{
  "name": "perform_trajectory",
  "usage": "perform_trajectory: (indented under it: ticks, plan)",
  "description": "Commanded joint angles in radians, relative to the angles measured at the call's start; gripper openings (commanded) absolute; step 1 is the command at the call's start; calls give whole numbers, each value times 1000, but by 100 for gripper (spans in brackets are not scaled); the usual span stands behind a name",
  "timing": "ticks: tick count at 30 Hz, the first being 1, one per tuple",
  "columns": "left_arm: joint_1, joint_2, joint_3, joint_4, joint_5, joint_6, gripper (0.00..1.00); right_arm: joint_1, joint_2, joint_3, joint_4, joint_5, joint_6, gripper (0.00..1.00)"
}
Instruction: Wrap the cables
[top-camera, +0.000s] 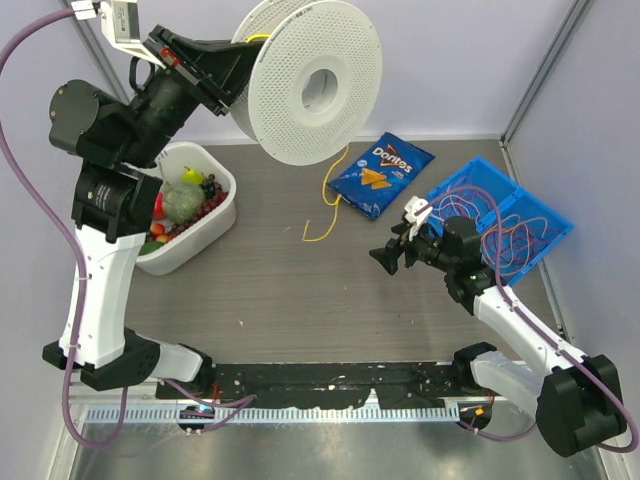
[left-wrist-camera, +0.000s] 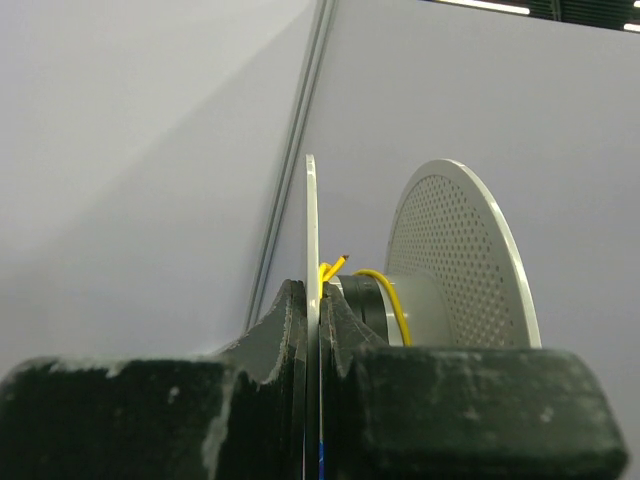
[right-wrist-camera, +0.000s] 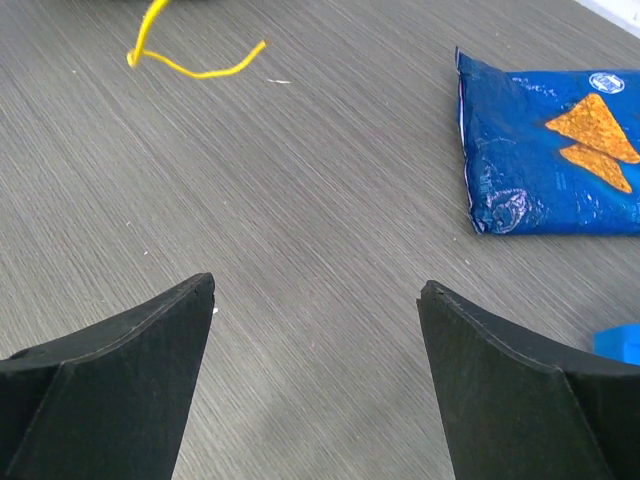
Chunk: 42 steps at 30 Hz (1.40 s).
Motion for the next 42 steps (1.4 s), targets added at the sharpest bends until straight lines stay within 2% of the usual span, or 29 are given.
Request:
perform_trajectory:
  ticks: [1, 8, 12, 15, 20, 22, 23, 24, 25, 26, 27, 32, 36, 38, 42]
  plan:
    - [2, -8, 44, 129, 6, -33, 0, 2, -5, -37, 252, -64, 44, 88]
    - [2, -5, 44, 153, 33, -46, 0, 25, 64, -103, 413, -159, -105, 87]
    - [2, -1, 50, 164, 39, -58, 0, 74, 80, -99, 396, -225, -103, 87]
    - [2, 3, 50, 170, 44, -64, 0, 156, 63, -134, 407, -202, -88, 87]
    - [2, 3, 35, 186, 45, -82, 0, 278, 83, -205, 588, -91, -14, 88]
    - [2, 3, 30, 193, 45, -87, 0, 304, 104, -197, 641, -46, 56, 79]
    - [1, 3, 30, 192, 42, -86, 0, 313, 106, -192, 648, -35, 105, 65]
    - [4, 1, 27, 190, 38, -84, 0, 315, 103, -182, 646, -17, 139, 55]
    - [2, 0, 24, 184, 36, -79, 0, 318, 89, -179, 643, -11, 150, 34]
    - [2, -4, 16, 180, 27, -67, 0, 318, 78, -177, 632, 20, 170, 18]
    - [2, -13, 1, 174, 9, -56, 0, 318, 55, -182, 611, 35, 176, 1]
    - [4, -27, -47, 112, -106, 16, 0, 318, -43, -234, 472, 61, 156, 1]
    - [2, -33, -105, 19, -278, 103, 0, 319, -107, -203, 246, 75, 75, 1]
    - [2, -14, -114, -62, -399, 134, 0, 319, -110, -131, 11, 58, 12, 1]
    - [-1, 19, -171, -181, -617, 103, 0, 342, -83, 75, -334, 61, -163, 1]
